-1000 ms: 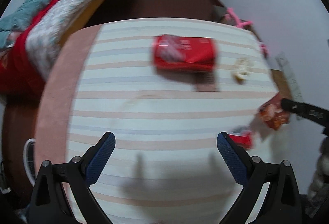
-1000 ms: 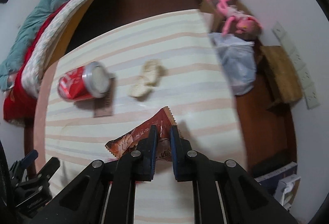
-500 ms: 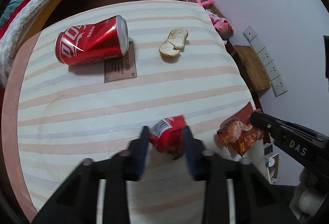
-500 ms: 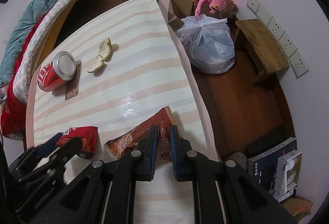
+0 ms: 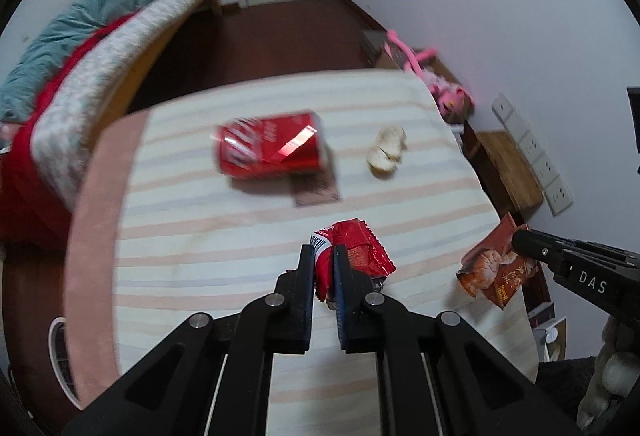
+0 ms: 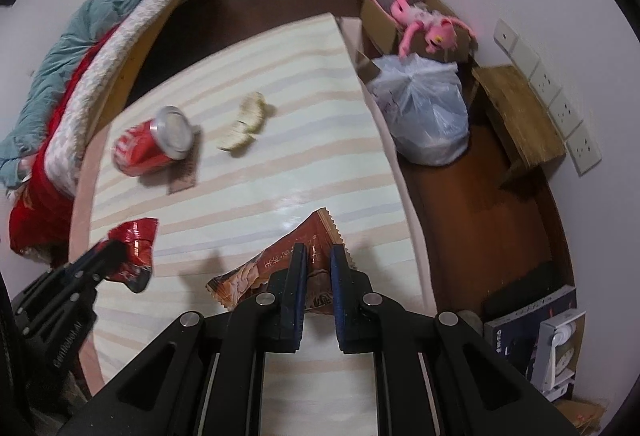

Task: Collect trash
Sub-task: 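Grasp the red snack wrapper with the left tool while the right tool grasps the brown wrapper, then carry both wrappers over the white bin and open both tools to drop them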

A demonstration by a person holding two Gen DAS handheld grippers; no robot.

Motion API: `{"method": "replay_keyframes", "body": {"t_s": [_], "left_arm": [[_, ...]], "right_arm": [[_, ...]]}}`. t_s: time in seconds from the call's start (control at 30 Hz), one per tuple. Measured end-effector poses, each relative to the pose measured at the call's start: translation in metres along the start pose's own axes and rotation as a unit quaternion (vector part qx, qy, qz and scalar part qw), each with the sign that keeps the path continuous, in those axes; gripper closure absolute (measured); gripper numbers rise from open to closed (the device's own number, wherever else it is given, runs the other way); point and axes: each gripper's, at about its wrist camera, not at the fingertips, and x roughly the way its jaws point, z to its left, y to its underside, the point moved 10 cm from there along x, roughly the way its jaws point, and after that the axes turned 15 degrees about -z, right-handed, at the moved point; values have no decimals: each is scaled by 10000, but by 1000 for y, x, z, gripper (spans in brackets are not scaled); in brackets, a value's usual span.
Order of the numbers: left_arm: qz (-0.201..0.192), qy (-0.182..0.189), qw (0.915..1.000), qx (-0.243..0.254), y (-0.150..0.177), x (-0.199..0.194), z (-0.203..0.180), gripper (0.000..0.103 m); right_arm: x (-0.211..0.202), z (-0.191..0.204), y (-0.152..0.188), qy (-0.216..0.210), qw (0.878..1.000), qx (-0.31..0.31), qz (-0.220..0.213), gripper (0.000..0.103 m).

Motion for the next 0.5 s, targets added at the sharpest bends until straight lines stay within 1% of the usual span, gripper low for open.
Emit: {"method": "replay_keyframes", "body": {"t_s": [0.07, 0.13, 0.2, 0.23, 0.27, 0.4, 0.5], "left_arm": [[-175, -111, 9998, -83, -9, -21, 21, 97], [-321, -236, 9991, -128, -16, -40, 42, 97], [-450, -362, 9981, -219, -23, -59, 66, 97], [-544, -461, 9971, -277, -27, -73, 84, 97], [-605, -534, 9963, -304, -28, -83, 95, 97], [-882, -983, 9901, -467, -33, -130, 163, 97], [-994, -1296, 9848, -593, -29, -157, 209, 97]], "right_arm": [[-13, 14, -4, -110, 9999, -75, -71, 91], [-29, 36, -9, -271, 9993, -181, -187, 91], [-42, 58, -12, -421, 9984, -253, -283, 91], [-47, 69, -14, -509, 9978, -280, -319, 91], [-54, 83, -15, -616, 9969, -329, -356, 91], [-80, 153, -13, -1104, 9911, -562, -494, 91], [-95, 213, -6, -1504, 9840, -787, -537, 91]]}}
